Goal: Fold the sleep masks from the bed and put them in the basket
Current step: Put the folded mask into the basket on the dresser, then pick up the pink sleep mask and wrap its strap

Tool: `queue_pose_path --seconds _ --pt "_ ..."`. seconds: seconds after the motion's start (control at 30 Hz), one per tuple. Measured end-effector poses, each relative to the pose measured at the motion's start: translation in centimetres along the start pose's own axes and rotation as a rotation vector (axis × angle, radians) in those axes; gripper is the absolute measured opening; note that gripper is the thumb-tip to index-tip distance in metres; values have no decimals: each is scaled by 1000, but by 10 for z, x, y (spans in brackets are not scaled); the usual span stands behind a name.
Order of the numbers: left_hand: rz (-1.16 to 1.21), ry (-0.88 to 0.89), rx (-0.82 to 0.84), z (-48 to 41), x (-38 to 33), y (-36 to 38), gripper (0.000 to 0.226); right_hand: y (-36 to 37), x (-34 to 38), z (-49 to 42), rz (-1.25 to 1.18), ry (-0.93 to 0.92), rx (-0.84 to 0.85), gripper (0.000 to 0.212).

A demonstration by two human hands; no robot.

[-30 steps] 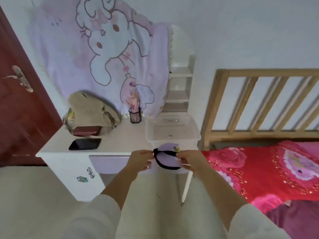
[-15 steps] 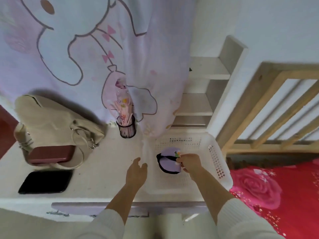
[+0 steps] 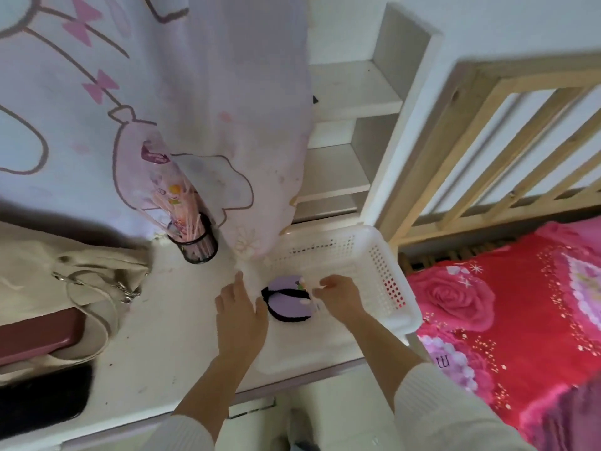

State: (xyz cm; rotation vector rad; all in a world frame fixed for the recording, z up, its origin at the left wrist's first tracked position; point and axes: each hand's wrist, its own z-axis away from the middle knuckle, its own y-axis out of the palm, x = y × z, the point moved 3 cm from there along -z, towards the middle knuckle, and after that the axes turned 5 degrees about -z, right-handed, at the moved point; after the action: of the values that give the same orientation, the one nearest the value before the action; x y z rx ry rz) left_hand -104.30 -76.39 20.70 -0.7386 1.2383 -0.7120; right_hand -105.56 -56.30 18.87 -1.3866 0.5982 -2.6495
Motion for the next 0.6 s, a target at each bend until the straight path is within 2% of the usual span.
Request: queue_pose_path --seconds 0.1,0.23,0.33,0.4,0.5,0.6 --pt "-149 329 -71 6 -50 5 54 -51 -5 26 -50 -91 -131 30" --pt "-165 560 27 28 -137 48 45 -146 -34 74 -74 -127 -369 21" --pt "-175 783 173 72 -207 103 35 -220 -84 116 -73 -55 -502 16" --pt "-213 911 301 115 -248 147 34 -265 -128 145 -85 19 -591 20" --pt "-269 983 473 187 -300 217 40 -327 -200 187 -107 129 -698 25" --pt "-301 1047 566 263 -350 286 40 -398 -276 227 -105 250 -772 15"
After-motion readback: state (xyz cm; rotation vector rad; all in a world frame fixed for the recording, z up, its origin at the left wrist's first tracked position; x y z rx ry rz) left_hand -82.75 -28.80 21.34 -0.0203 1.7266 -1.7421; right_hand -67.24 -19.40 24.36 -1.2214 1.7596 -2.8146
